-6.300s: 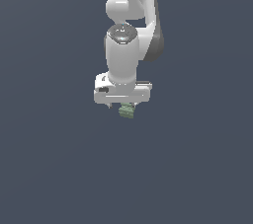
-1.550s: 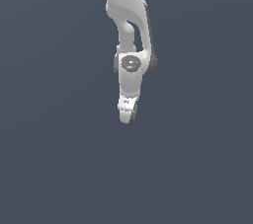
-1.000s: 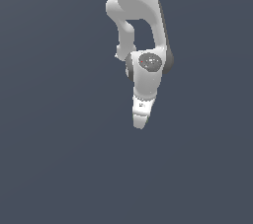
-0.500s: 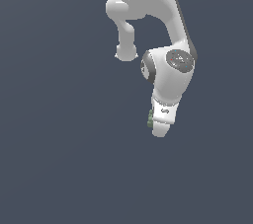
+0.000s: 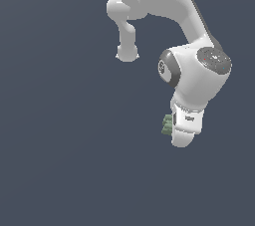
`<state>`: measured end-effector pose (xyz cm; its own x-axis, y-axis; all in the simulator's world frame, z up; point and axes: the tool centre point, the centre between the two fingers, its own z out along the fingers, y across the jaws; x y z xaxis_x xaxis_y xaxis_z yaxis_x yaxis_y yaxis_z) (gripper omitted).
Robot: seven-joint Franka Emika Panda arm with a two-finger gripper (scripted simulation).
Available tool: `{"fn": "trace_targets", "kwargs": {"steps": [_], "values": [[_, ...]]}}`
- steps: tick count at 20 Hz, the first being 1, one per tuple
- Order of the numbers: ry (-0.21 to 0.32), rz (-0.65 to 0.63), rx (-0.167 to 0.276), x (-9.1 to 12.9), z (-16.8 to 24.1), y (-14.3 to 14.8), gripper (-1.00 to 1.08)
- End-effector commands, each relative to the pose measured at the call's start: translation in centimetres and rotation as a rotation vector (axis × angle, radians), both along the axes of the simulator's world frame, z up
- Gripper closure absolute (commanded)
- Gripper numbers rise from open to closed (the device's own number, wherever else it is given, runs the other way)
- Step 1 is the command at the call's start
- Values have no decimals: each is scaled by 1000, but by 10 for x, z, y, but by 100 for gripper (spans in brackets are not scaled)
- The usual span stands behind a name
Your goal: Pick up the object and move it to a goal position.
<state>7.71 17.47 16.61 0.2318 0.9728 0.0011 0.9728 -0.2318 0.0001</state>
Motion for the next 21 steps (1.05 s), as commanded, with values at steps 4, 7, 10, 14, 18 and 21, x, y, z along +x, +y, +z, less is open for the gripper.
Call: {"fn": "trace_targets", "kwargs": {"steps": [4, 7, 10, 14, 18, 21], "values": [[0, -1, -1, 17, 13, 19, 108], [0, -1, -1, 24, 17, 26, 108], [0, -1, -1, 29, 21, 31, 108], [0, 0, -1, 34, 24, 36, 108], [0, 0, -1, 36, 25, 38, 108], [0, 0, -1, 37, 26, 39, 108]]}}
